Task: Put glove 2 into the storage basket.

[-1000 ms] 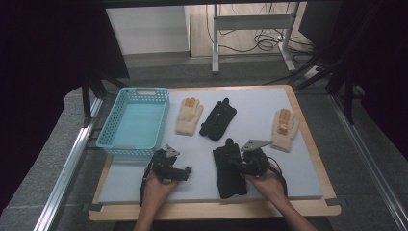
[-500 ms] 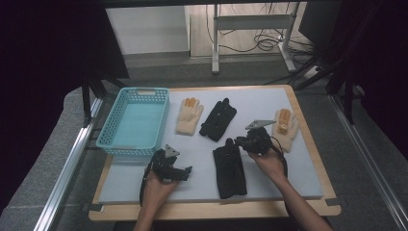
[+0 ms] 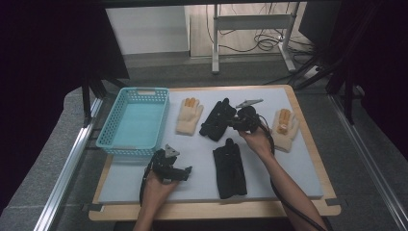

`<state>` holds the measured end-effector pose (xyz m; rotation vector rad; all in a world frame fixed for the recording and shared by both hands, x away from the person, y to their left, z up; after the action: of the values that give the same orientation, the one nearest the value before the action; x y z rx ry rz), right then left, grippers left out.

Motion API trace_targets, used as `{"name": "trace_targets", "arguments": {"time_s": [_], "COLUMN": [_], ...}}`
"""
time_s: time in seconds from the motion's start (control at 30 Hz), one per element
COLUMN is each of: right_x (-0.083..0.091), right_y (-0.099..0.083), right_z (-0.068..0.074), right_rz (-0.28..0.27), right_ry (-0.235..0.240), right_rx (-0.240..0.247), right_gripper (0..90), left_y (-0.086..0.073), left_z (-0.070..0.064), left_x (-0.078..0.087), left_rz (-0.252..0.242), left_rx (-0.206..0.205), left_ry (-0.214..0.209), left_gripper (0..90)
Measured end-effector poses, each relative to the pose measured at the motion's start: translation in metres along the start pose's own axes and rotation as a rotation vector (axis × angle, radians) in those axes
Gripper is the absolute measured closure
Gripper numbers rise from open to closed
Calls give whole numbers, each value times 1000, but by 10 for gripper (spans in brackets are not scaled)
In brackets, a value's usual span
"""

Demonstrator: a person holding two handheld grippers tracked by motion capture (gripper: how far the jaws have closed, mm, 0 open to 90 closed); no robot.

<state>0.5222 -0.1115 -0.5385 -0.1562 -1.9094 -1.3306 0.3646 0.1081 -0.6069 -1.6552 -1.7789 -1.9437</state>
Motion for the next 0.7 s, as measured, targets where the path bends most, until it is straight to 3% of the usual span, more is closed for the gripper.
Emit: {"name": "trace_targets", "arguments": {"time_s": [0.2,0.43,0.57,0.7], "right_x": [-22,-40,-51,-52], "right_y": [1,-4,-10,-9], "right_z": [-1,5,9,8], "right_rz": [13,33,54,58], "right_ry": [-4,-20,-65,-97], "right_rx": [-48,-52,-10,7], "right_gripper": [610,583,650,829], "left_y": [0,0,0,0], "left_z": [0,0,0,0], "left_x": [0,0,0,0], "left_rz": [0,-1,0,0], "left_rx": [0,0,-1,0], "left_ry": [0,0,0,0], "left_gripper": [20,20,21,20]}}
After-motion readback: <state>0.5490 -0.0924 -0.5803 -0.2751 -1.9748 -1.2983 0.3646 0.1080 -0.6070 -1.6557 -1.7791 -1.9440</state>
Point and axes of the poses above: each handheld gripper's, and its own axes: x roughly backward along the jaws, y roughly out of its top, z roughly to its left, the point moved 8 cm from there along -x, roughly forward along the jaws, and after that the axes turned 14 degrees about -y, right-handed, at the moved point
